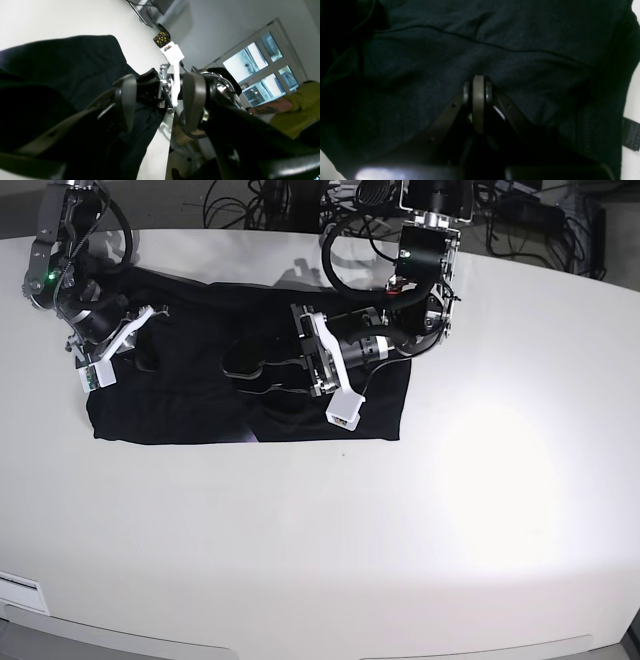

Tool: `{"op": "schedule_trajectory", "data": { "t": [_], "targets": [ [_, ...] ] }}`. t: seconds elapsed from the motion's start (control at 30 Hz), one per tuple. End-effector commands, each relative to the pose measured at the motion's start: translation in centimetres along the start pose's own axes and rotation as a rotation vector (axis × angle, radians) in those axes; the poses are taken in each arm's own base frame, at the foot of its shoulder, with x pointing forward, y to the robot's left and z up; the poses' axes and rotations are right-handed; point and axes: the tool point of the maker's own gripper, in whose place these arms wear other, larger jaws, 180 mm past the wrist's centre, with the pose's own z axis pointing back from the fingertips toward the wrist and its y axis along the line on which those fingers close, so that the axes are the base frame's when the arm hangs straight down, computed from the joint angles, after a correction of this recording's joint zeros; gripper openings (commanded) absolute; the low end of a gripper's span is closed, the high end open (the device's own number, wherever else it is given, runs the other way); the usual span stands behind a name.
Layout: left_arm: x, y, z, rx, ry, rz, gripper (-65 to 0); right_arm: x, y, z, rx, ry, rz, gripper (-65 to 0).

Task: Fold the T-shirt properly
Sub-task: 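Lower the folded hem onto the strip and press it flat with the left gripper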

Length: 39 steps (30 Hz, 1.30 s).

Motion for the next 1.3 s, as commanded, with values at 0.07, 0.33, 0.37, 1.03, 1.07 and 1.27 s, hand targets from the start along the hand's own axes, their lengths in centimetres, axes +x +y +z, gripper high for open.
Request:
{"op": "schedule_trajectory", "data": {
  "t": [0.07,0.33,0.37,1.03,1.07,1.27],
  "targets": [
    [1.5,-0.9,-0.3,-0.038,-0.044,-0.026,-33.3,-0.9,-0.2,0.2,-0.009,0.055,0.021,-61.6],
    [1.2,-1.1,-0.3,-0.048,-0.029,-0.021,-33.4,-0.9,-0.2,0.2,-0.008,0.055,0.02,-61.6],
    [1.2,-1.4,-0.3,-0.063,-0.029,-0.012,-34.8,-0.9,-0.2,0.2,-0.008,0.054,0.021,-61.6],
    [5.1,6.4,9.3,0.521,0.168,-0.482,-65.0,-0.9,-0.2,0.2,-0.009,0.055,0.02,-62.0],
    [5.3,7.3,10.4,0.588,0.174,-0.489,-65.0,-0.9,-0.2,0.2,-0.009,0.055,0.02,-62.0],
    [5.1,9.4,13.9,0.747,0.205,-0.501,-65.0,-0.9,-0.2,0.2,-0.009,0.055,0.02,-62.0]
  ]
}}
